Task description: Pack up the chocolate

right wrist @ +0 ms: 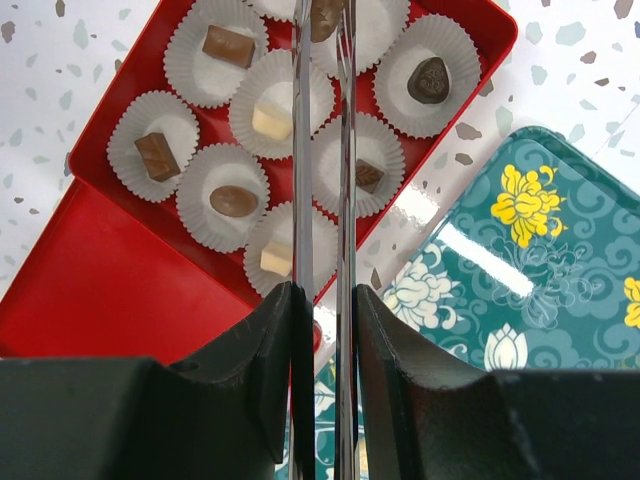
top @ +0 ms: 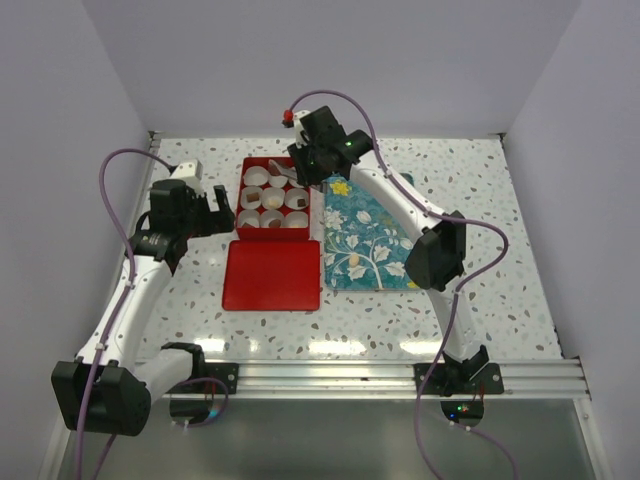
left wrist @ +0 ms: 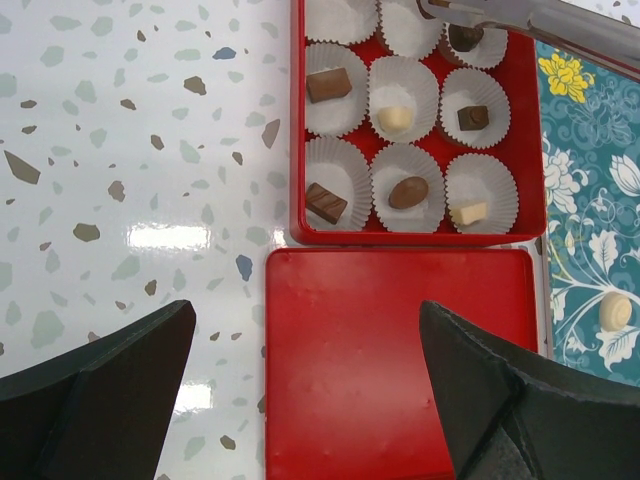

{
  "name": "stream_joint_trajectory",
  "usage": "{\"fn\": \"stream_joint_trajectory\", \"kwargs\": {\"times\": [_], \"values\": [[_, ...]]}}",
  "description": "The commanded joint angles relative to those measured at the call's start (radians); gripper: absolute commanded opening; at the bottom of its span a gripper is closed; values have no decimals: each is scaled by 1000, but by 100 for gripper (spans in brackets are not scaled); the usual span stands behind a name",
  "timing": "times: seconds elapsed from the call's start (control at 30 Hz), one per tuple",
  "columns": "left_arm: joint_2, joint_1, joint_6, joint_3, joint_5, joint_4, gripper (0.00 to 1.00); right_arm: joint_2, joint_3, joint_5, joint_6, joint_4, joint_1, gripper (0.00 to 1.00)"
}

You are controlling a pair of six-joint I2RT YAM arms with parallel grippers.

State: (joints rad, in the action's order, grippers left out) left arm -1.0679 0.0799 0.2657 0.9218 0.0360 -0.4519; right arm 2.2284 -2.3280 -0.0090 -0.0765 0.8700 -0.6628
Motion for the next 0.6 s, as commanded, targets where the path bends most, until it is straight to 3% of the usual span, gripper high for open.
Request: {"fn": "stream_joint_trajectory", "kwargs": {"times": [0.0, 0.57], "values": [[22, 3, -22, 12, -15, -11, 100, -1, -50, 1, 7, -55, -4, 29], [36, 3, -25, 5, -24, -22, 100, 16, -53, 46, 14, -69, -4, 40]]}}
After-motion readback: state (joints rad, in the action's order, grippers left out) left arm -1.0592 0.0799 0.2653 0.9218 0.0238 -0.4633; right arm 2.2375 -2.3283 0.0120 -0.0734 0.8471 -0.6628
